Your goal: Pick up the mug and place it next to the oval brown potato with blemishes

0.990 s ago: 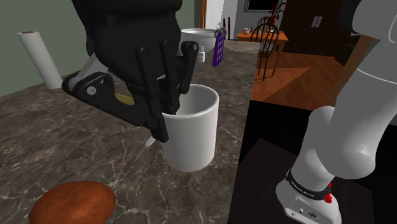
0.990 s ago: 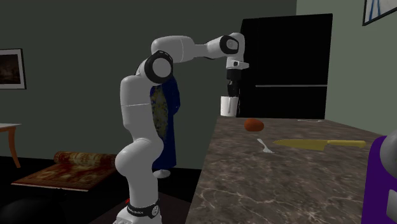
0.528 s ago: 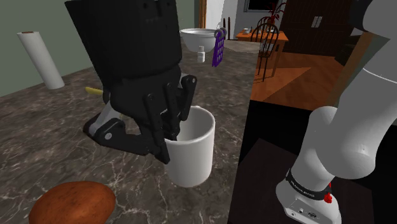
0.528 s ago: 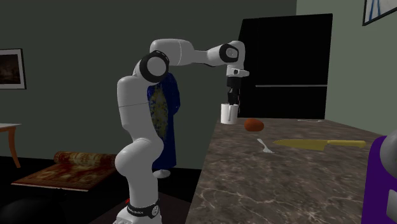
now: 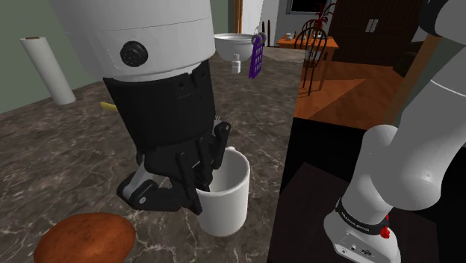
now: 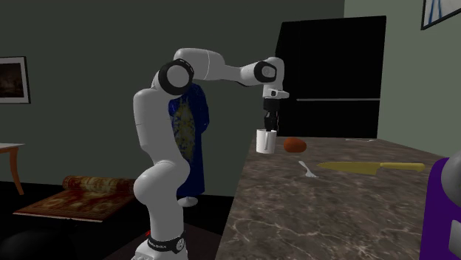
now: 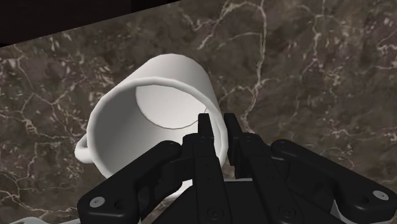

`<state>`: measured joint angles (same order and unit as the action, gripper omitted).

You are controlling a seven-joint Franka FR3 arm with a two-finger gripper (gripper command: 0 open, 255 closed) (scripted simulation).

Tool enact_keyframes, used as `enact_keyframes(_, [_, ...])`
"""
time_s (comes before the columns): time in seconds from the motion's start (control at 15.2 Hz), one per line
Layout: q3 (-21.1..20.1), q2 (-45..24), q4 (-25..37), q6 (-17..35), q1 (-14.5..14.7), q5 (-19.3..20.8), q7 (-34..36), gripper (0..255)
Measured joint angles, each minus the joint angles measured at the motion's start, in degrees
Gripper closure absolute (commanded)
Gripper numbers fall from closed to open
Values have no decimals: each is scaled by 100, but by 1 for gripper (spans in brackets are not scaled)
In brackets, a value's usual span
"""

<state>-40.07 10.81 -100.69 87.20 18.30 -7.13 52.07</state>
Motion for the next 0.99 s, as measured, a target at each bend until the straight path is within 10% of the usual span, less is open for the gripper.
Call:
enact_keyframes(0.46, [2, 24, -83, 66, 4, -15, -8, 255])
enact_keyframes(0.53, [2, 24, -83, 66, 4, -15, -8, 0])
enact_keyframes(0.99, [-5, -16, 49, -31, -1, 8, 11, 0])
